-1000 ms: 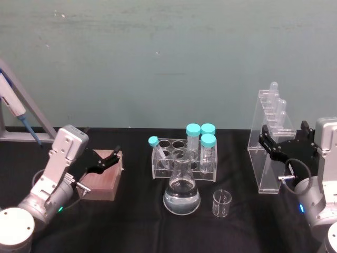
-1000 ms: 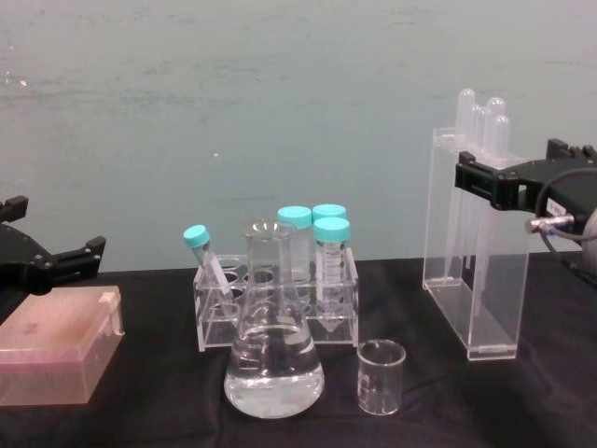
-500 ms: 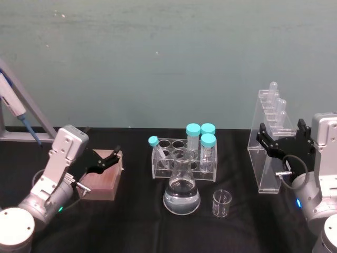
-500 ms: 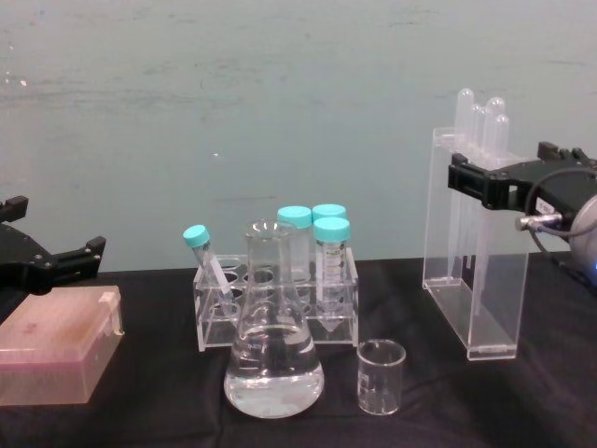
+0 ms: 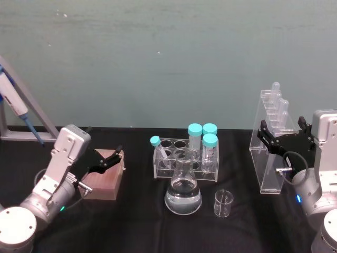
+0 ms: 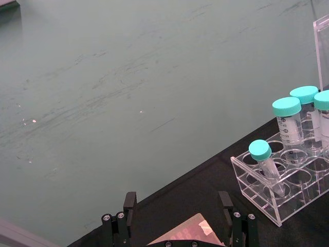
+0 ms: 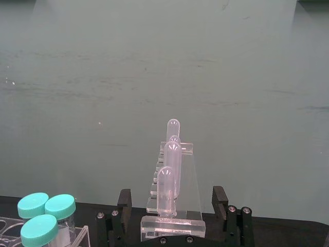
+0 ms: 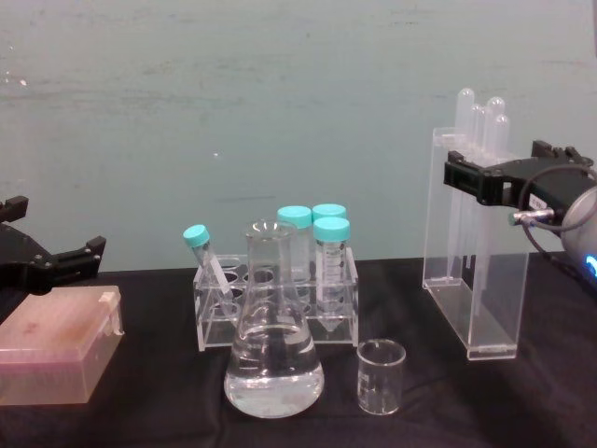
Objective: Place the experimental apparatus aside using one hand.
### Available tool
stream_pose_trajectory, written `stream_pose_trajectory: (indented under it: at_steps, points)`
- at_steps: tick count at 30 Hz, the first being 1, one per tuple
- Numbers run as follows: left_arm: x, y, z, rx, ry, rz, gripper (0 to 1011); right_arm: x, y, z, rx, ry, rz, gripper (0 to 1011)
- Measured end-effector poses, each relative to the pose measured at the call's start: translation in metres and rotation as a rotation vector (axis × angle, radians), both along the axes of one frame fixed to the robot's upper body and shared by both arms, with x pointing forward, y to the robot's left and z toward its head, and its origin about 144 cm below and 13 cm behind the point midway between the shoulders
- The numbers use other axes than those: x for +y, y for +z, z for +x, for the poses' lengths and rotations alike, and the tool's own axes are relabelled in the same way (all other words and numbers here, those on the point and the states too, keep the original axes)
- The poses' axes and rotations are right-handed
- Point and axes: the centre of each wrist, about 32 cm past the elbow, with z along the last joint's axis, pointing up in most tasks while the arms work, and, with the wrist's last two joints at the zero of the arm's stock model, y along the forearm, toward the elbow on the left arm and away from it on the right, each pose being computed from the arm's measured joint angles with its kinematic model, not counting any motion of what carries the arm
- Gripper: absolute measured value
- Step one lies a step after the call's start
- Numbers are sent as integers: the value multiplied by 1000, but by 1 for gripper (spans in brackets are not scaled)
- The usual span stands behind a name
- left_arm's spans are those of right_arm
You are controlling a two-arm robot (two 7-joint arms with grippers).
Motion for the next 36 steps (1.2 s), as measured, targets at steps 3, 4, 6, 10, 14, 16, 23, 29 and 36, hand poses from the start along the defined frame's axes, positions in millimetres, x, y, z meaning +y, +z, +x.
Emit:
stream_pose_trajectory:
  at_steps: [3, 4, 6, 10, 14, 16, 23, 29, 36]
  points:
    - [0, 0, 0, 0, 0, 0, 1000, 0, 0, 2, 1, 2, 1, 1003]
    - [0, 0, 0, 0, 0, 0, 1000, 1, 0, 2, 1, 3, 1, 1003]
    - [0, 0, 0, 0, 0, 0, 1000, 1, -1, 3, 2, 4, 1, 1003]
    - [0, 0, 0, 0, 0, 0, 1000, 1, -1, 4, 3, 6, 0, 1003]
    - [0, 0, 0, 0, 0, 0, 1000, 1, -1, 4, 4, 6, -1, 1003]
    - [0, 0, 0, 0, 0, 0, 1000, 1, -1, 5, 4, 6, -2, 1003]
    - [0, 0, 0, 0, 0, 0, 1000, 1, -1, 6, 6, 6, -1, 1003]
    - [0, 0, 0, 0, 0, 0, 1000, 2, 0, 6, 9, 6, -1, 1003]
    - [0, 0, 0, 0, 0, 0, 1000, 3, -1, 8, 13, 9, -4, 1003]
